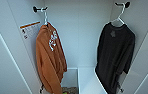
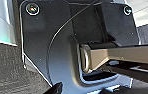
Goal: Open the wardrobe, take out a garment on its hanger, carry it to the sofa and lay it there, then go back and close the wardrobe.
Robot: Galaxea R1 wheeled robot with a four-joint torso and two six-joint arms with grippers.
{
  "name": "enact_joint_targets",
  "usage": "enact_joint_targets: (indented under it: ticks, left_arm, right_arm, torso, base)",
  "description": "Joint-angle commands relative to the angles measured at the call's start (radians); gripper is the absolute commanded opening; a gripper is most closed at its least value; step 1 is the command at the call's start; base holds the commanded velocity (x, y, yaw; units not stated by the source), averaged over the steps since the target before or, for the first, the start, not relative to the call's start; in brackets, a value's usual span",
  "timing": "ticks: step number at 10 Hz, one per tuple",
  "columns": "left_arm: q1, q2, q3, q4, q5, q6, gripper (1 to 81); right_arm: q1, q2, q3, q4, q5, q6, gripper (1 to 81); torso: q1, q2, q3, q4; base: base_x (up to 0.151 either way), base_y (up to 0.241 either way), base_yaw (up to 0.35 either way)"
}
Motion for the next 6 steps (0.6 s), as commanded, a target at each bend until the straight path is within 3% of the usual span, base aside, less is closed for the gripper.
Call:
enact_joint_targets:
  ticks: [1, 6]
  left_arm:
    - [-0.026, 0.002, 0.002, -0.006, 0.054, -0.001, 81.1]
    - [-0.026, 0.002, 0.002, -0.006, 0.056, -0.001, 81.1]
  right_arm:
    - [0.023, 0.009, 0.005, -0.010, -0.051, -0.001, 81.1]
    - [0.024, 0.011, 0.005, -0.010, -0.051, 0.000, 81.1]
  torso:
    - [0.000, 0.000, 0.000, 0.000]
    - [0.000, 0.000, 0.000, 0.000]
  base:
    - [0.090, 0.000, 0.000]
    - [0.087, 0.000, 0.000]
